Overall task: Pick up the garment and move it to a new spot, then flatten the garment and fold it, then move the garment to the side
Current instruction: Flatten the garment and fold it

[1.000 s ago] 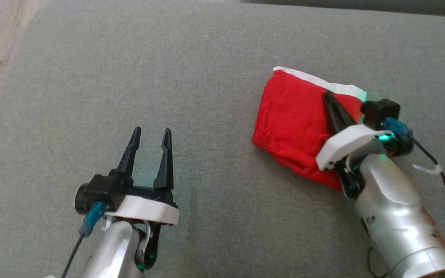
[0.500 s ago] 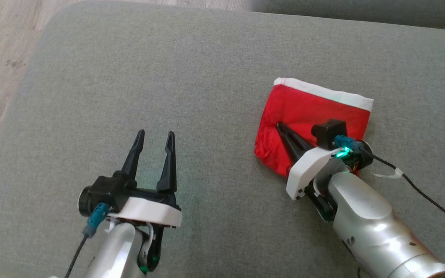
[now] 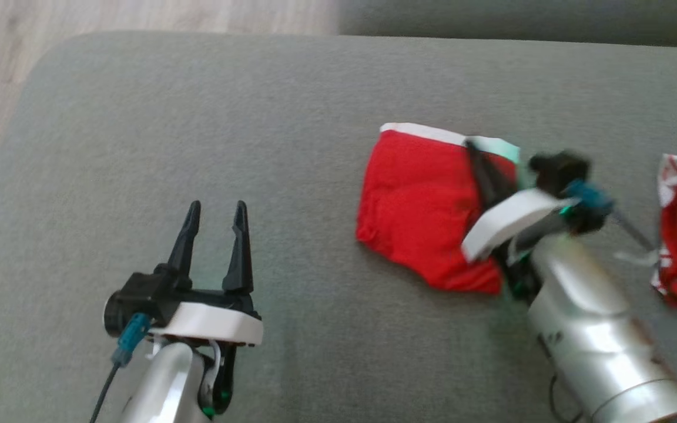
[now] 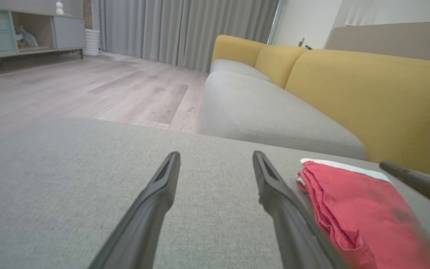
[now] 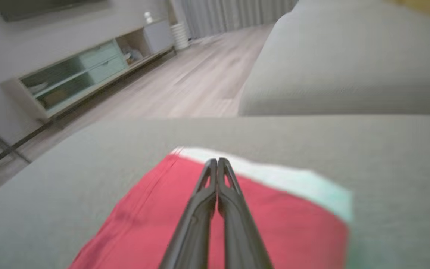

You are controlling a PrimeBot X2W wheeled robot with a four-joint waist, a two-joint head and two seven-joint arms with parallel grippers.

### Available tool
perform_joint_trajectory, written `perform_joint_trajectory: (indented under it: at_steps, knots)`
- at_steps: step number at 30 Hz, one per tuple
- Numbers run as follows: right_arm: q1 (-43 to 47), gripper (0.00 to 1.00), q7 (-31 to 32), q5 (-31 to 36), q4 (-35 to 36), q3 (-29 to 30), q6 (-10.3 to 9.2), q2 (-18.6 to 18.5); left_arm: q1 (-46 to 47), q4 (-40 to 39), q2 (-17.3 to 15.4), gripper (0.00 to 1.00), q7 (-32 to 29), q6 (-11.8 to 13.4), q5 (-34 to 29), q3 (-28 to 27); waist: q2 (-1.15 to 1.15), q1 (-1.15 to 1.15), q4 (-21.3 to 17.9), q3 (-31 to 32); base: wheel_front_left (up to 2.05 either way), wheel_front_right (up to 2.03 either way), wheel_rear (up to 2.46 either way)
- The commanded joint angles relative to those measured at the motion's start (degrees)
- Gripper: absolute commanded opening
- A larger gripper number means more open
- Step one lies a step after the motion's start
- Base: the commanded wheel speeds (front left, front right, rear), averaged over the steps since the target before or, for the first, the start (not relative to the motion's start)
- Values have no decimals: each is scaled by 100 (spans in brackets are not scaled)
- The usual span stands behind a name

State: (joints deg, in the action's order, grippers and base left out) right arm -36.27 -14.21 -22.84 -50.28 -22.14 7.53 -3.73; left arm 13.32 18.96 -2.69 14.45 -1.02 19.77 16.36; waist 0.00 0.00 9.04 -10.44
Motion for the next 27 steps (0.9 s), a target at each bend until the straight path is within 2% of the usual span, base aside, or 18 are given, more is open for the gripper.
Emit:
perform_joint_trajectory:
  at_steps: [1, 7, 12, 15, 16, 17, 27]
  knots:
    - [19, 0, -76, 247, 355, 156, -4, 85, 28, -208, -19, 100, 55, 11, -67, -238, 0, 0, -180, 106, 0, 0, 0]
    - [944, 0, -77, 965, 1720, 1291, -4, 85, -112, -266, -19, 100, 55, 6, -89, -362, 0, 0, -513, 316, 0, 0, 0]
    - [1806, 0, -78, 1149, 2456, 1835, -4, 85, -207, -263, -19, 100, 55, 14, -95, -381, 0, 0, -688, 449, 0, 0, 0]
    - [2267, 0, -78, 1078, 2721, 1965, -4, 85, -277, -241, -19, 100, 55, 10, -114, -389, 0, 0, -762, 508, 0, 0, 0]
    - [2397, 64, -78, 1079, 2808, 1998, -4, 85, -308, -229, -19, 100, 55, 8, -124, -392, 0, 0, -783, 524, 0, 0, 0]
    - [2518, 100, -78, 1072, 2866, 2018, -4, 85, -338, -214, -19, 100, 55, 6, -144, -395, 0, 0, -803, 545, 0, 0, 0]
    - [2879, 100, -78, 915, 2971, 2010, -4, 85, -459, -166, -19, 100, 55, -16, -206, -419, 0, 0, -829, 596, 0, 0, 0]
